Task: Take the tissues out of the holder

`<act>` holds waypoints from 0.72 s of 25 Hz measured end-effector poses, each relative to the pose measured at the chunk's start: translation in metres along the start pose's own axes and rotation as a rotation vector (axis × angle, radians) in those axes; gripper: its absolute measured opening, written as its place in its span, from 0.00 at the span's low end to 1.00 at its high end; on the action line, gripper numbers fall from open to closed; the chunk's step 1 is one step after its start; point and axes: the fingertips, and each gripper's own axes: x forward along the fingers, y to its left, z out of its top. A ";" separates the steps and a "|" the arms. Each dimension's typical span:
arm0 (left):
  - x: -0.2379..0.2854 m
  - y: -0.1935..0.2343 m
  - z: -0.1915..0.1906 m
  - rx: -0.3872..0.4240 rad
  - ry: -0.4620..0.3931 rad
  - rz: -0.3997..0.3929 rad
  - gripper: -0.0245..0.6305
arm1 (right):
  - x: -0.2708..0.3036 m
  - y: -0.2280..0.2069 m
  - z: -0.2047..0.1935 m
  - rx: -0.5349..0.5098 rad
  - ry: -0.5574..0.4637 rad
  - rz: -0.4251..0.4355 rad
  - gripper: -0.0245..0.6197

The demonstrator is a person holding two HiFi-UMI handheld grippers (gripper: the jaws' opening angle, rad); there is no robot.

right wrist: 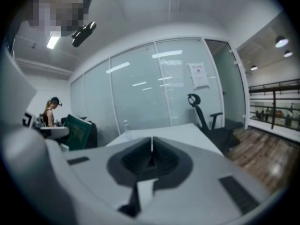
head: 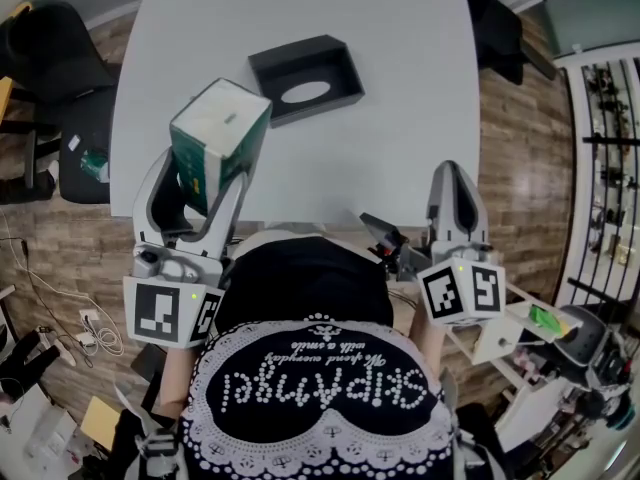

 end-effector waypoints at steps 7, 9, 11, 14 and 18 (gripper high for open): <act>0.000 0.001 0.001 0.000 -0.005 0.004 0.56 | 0.000 0.000 0.000 0.000 0.002 0.002 0.09; -0.001 0.001 0.001 -0.001 -0.007 0.006 0.56 | 0.000 0.000 -0.001 -0.001 0.004 0.001 0.09; -0.001 0.001 0.002 0.003 -0.012 0.007 0.56 | -0.001 -0.001 -0.001 -0.001 0.004 -0.001 0.09; -0.001 0.002 0.004 0.010 -0.022 0.009 0.56 | 0.000 0.000 0.000 -0.004 0.003 0.000 0.09; -0.002 0.003 0.006 0.008 -0.026 0.011 0.56 | 0.001 0.001 0.001 -0.007 0.002 0.003 0.09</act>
